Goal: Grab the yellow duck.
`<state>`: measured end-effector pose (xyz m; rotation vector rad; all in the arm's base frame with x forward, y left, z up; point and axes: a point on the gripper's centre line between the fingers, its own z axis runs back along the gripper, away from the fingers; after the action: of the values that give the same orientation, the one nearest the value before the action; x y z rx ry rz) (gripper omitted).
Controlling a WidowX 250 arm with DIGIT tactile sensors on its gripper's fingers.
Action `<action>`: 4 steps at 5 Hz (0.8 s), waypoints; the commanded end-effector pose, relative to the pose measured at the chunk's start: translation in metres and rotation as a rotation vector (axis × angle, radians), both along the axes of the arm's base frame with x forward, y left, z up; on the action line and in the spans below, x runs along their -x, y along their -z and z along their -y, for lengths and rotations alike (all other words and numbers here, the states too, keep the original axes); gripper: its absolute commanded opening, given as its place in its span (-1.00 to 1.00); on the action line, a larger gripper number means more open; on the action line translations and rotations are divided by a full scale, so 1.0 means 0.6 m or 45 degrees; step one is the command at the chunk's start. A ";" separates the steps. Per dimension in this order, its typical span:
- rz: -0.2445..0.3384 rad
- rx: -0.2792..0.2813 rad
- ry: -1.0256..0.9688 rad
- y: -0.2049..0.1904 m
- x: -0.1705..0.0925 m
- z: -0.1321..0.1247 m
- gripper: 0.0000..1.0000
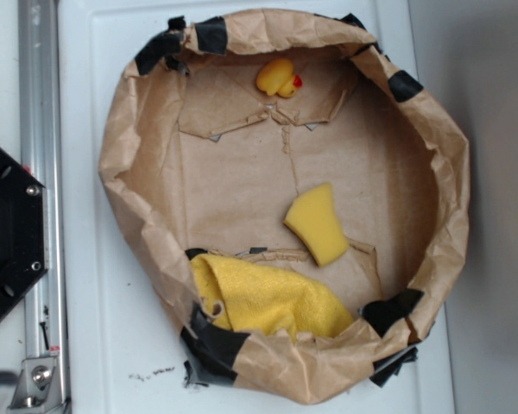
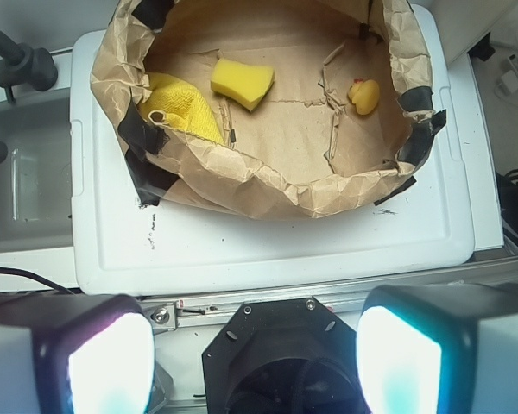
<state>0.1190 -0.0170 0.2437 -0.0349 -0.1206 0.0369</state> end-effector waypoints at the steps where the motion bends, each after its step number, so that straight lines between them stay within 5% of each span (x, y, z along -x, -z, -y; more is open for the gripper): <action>1: 0.000 0.000 0.000 0.000 0.000 0.000 1.00; 2: -0.056 -0.286 -0.038 0.040 -0.052 -0.043 1.00; 3: 0.098 -0.336 -0.059 0.071 -0.108 -0.057 1.00; 4: 0.178 -0.277 -0.280 0.118 -0.168 -0.084 1.00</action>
<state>0.2187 0.0247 0.1599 0.1829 -0.2312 0.2271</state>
